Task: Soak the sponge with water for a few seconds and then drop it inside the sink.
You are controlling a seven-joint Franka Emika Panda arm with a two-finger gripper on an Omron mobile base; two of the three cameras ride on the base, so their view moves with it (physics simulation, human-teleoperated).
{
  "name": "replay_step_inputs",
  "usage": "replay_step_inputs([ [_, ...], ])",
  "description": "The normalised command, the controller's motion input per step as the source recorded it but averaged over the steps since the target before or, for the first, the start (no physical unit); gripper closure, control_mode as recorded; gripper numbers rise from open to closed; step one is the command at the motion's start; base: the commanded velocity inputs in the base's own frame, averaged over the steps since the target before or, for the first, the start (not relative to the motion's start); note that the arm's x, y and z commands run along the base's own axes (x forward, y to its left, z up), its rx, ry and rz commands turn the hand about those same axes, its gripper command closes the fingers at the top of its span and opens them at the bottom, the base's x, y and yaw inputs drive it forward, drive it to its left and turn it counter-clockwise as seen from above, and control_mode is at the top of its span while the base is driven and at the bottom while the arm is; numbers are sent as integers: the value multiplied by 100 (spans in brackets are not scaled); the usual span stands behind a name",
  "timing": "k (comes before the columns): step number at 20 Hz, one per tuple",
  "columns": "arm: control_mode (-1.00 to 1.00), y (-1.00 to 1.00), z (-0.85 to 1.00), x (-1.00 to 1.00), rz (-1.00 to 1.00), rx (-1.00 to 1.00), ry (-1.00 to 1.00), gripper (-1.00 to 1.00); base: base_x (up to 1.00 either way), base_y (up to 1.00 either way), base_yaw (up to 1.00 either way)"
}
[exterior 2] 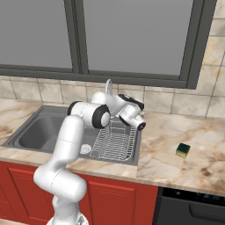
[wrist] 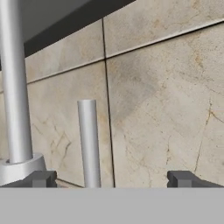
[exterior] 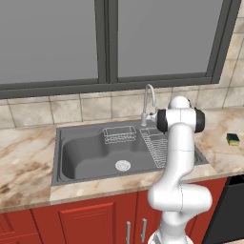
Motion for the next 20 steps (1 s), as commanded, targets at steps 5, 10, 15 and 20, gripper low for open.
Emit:
replay_step_inputs([
  [5, -100, 0, 0, 0, -5, 3, 0, -100, 0, 0, 0],
  [10, -100, -9, 1, 0, 0, 3, 1, -100, 0, 0, 0],
  [15, -100, -10, 11, 0, -1, 0, 8, -100, 0, 0, 0],
  [20, -100, -28, 1, 0, -3, 3, 9, -100, 0, 0, 0],
])
